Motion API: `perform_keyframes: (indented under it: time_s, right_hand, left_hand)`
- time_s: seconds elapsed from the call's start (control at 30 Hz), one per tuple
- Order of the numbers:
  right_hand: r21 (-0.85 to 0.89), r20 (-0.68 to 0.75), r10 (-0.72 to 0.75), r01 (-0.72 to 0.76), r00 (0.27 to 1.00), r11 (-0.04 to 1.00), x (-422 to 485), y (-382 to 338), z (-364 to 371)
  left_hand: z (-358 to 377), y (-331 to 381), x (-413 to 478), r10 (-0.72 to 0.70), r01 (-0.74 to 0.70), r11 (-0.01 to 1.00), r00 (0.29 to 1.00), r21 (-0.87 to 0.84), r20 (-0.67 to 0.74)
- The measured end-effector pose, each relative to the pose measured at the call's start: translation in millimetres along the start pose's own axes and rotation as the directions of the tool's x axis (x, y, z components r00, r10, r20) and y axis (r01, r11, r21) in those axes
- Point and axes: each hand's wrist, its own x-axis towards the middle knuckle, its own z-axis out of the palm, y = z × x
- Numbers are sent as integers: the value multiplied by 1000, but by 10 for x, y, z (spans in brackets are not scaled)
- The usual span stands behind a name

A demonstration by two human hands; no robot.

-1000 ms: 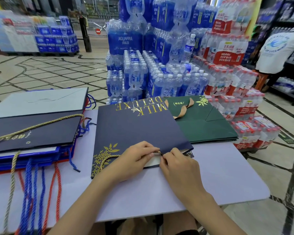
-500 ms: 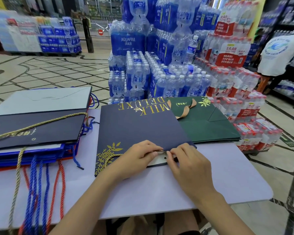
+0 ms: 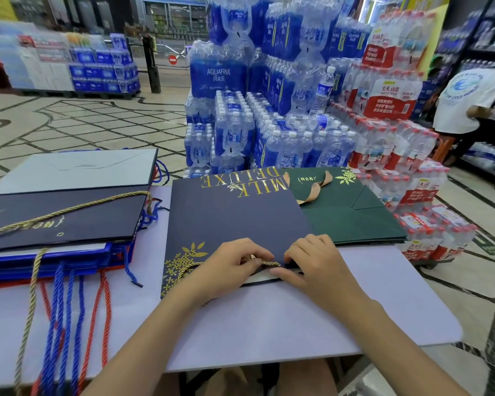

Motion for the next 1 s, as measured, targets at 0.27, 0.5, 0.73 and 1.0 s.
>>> perform_keyframes:
  time_s: [0.27,0.5,0.73,1.0]
  right_hand:
    - [182,160,126,-154,979,971,-47,-7,-18]
    - [219,173,166,-202,971,955,-51,12,-4]
    - [282,152,201,-237,968,930,-12,9,10]
    - [342,209,263,-322,942,883,0,-14,-25]
  left_hand:
    - [13,-41,40,-112,100,986,990,-133,-86]
    - [-103,13,-5,5,4,990,998,144,-62]
    - [-499,-60,263,57,-42,944,998,327,-38]
    - [-548,-90,738,-99,134,969,980,206,-171]
